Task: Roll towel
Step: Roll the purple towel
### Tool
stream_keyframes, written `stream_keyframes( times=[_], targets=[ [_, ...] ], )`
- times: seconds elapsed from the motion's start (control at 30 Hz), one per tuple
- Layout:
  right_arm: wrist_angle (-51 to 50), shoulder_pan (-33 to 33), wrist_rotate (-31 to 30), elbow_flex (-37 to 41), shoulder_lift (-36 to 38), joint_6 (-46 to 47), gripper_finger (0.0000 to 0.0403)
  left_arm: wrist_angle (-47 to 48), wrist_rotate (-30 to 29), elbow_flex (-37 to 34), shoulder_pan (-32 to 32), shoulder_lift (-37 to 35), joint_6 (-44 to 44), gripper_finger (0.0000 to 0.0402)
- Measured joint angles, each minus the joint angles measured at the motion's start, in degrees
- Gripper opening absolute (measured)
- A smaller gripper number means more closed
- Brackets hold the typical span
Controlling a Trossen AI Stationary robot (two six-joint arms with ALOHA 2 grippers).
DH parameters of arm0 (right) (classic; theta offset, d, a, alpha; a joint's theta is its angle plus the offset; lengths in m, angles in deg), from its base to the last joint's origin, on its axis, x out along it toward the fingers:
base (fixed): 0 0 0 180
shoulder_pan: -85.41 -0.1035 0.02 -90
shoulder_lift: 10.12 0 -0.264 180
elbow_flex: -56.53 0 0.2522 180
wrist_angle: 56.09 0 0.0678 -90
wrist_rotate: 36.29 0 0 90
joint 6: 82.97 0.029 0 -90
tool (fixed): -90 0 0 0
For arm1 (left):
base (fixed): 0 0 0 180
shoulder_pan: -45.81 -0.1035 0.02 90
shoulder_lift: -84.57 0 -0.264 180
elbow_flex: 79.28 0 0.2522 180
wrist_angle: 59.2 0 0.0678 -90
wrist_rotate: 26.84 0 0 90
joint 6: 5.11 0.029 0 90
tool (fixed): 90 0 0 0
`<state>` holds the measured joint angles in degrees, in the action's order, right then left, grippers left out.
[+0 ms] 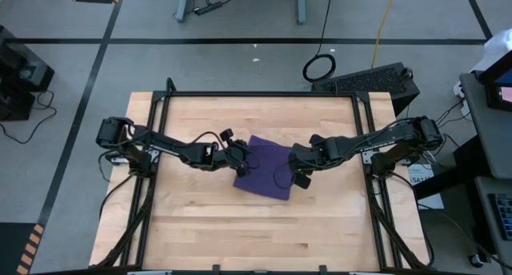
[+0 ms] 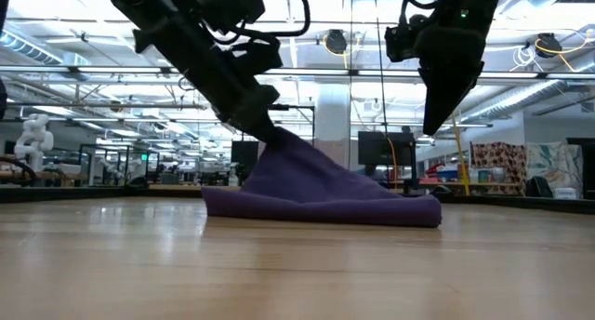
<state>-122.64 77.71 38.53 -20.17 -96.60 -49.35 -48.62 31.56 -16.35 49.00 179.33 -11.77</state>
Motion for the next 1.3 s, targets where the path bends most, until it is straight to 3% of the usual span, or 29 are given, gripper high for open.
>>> stream_keyframes(
  times=[0.4,0.67,0.9,1.1,1.3],
  targets=[
    [1.0,1.7,-5.7,0.0,0.0,-2.9,0.0091,-2.6,1.6,0.0,-1.4,3.8,0.1,0.0015],
    [4.6,6.5,-3.3,0.0,-1.9,-6.7,0.0091,-4.4,2.7,0.0,-2.1,3.8,1.7,0.0015],
    [12.1,9.5,3.5,1.7,-6.3,-13.0,0.0091,-7.8,4.5,0.0,-2.0,3.8,4.8,0.0015],
    [17.4,13.5,9.0,4.1,-8.8,-16.7,0.0091,-5.0,4.6,0.0,-2.9,4.3,1.2,0.0015],
    [18.9,18.5,9.5,6.3,-9.1,-17.4,0.0092,-5.1,5.1,0.0,-2.6,4.8,1.1,0.0015]
  ],
)
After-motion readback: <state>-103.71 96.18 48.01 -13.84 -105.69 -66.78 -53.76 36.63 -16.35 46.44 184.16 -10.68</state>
